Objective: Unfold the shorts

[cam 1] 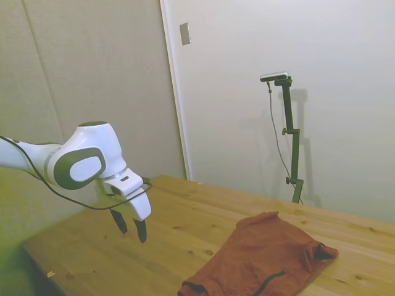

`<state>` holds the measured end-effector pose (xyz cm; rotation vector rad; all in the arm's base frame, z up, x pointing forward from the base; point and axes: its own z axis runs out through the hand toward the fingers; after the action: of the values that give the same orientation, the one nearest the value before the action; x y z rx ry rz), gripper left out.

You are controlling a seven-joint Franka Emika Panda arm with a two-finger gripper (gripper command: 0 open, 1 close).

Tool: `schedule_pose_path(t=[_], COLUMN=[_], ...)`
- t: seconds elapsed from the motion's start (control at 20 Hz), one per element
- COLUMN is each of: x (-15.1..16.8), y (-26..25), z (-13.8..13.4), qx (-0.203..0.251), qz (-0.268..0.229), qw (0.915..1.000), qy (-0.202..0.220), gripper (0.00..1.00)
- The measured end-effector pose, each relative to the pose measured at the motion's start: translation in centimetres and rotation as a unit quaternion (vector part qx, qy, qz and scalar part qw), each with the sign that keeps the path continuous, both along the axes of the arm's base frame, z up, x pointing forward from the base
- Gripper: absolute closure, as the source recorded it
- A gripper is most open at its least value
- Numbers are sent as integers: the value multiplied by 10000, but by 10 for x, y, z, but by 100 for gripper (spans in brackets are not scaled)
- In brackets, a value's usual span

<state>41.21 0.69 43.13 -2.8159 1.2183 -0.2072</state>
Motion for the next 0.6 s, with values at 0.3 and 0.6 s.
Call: schedule_pose_path(t=[0.3,0.6], x=[12,57], y=[-22,-106], z=[16,53], qx=[-18,2], qz=[-159,-880], qw=[9998,9948], qy=[-119,-508], gripper=[0,0])
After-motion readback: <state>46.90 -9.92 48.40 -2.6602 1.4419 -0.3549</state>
